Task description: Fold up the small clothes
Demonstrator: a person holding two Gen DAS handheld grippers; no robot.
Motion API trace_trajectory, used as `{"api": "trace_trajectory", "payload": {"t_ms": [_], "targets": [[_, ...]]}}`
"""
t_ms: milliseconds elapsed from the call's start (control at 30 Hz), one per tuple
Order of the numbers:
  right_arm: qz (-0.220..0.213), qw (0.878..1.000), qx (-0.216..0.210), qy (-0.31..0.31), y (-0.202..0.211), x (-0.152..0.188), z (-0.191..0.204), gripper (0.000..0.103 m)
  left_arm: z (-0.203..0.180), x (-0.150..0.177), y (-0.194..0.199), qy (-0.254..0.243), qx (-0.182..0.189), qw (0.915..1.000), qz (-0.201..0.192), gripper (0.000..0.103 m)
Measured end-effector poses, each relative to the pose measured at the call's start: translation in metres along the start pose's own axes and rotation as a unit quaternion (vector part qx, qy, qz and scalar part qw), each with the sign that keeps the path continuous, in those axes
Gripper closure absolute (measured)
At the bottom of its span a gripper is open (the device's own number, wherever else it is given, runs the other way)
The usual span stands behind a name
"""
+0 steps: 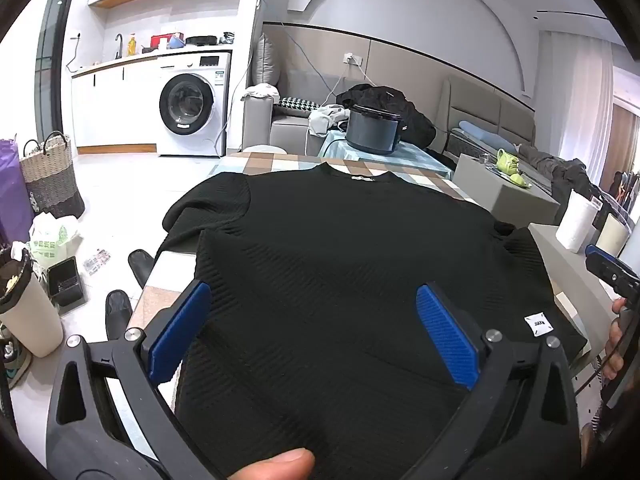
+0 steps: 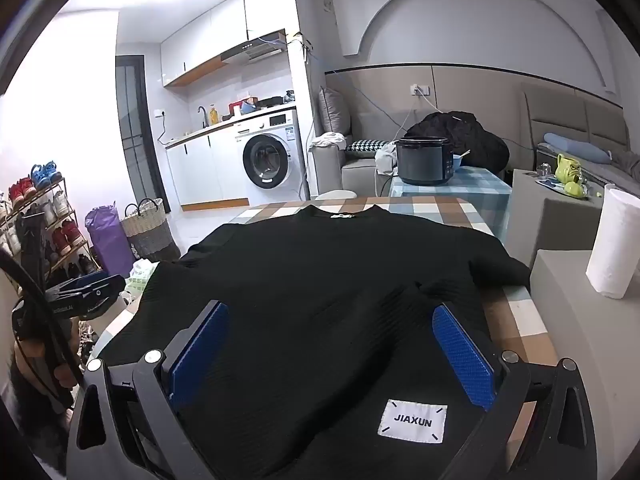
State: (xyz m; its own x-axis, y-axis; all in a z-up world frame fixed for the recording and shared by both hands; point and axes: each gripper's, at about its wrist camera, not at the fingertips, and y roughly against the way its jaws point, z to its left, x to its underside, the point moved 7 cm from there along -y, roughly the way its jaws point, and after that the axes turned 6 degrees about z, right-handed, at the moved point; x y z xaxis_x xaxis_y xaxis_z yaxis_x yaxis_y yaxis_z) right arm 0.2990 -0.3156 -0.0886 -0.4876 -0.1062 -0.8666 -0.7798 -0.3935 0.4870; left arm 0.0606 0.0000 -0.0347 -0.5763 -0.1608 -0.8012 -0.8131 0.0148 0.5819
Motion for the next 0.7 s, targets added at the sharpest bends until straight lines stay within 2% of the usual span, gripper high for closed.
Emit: {"api": "trace_trajectory", "payload": {"t_ms": [700], "targets": [[0.005, 1.0, 0.002, -0.013, 0.0022, 0.0005, -0.0025, 0.0, 0.0004, 0.0005, 0.0006, -0.001, -0.002, 1.0, 0.005, 0.001]]}}
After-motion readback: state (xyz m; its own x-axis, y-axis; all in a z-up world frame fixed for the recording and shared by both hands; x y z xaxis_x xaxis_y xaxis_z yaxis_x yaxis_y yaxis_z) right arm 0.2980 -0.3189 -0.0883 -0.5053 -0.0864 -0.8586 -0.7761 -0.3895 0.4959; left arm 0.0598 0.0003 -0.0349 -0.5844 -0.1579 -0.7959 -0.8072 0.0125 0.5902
